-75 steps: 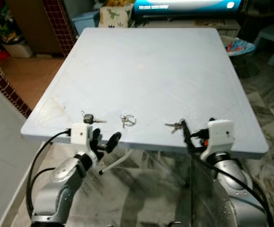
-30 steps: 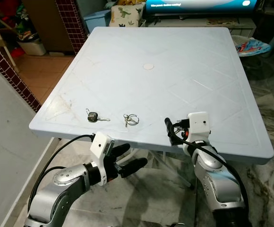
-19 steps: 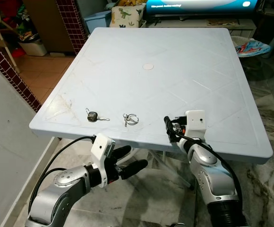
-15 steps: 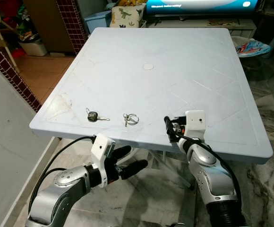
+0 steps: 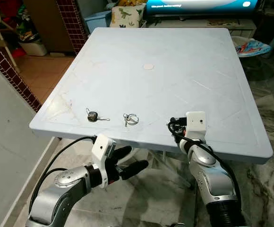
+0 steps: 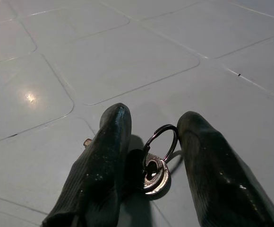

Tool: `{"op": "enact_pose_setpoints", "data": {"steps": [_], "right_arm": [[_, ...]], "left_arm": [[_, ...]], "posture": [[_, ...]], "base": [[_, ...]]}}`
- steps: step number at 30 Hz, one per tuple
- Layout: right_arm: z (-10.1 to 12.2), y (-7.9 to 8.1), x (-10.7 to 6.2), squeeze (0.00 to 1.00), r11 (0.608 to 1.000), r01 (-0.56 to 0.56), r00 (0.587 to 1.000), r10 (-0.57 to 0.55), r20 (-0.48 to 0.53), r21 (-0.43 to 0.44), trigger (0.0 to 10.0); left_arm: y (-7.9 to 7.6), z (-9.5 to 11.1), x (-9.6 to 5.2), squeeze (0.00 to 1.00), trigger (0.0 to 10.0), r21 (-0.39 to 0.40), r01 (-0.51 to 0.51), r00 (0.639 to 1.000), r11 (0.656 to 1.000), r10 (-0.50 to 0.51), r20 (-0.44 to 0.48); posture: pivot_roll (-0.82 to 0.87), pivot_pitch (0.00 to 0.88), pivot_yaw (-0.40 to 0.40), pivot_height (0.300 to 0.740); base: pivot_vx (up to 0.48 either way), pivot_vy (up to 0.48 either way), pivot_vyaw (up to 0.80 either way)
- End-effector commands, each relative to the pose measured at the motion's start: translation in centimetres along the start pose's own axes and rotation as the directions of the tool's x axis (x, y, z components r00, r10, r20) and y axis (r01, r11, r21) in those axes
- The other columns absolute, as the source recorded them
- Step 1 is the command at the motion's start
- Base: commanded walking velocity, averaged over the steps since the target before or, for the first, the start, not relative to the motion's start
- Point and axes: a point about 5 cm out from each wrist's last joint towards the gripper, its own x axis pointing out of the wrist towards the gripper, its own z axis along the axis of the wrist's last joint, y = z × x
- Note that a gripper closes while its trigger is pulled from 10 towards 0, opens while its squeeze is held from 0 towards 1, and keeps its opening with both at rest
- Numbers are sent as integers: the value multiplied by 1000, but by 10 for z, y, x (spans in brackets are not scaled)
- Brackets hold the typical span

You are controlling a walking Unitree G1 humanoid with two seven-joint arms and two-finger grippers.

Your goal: Hang keys on a hook

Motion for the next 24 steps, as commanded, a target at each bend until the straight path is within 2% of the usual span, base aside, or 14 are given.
{"op": "enact_pose_setpoints", "data": {"steps": [1, 24], "right_arm": [[1, -1, 1, 0, 1000, 20, 1000, -20, 7, -5, 0], [3, -18, 1, 0, 991, 131, 991, -130, 40, -39, 0]], "left_arm": [[1, 0, -2, 0, 10000, 17, -15, 1000, 1000, 15, -7], [1, 0, -3, 0, 10000, 21, -22, 1000, 1000, 22, -10]], "posture": [[-58, 107, 97, 740], [-58, 108, 102, 740]], "base": [[0, 0, 0], [0, 0, 0]]}}
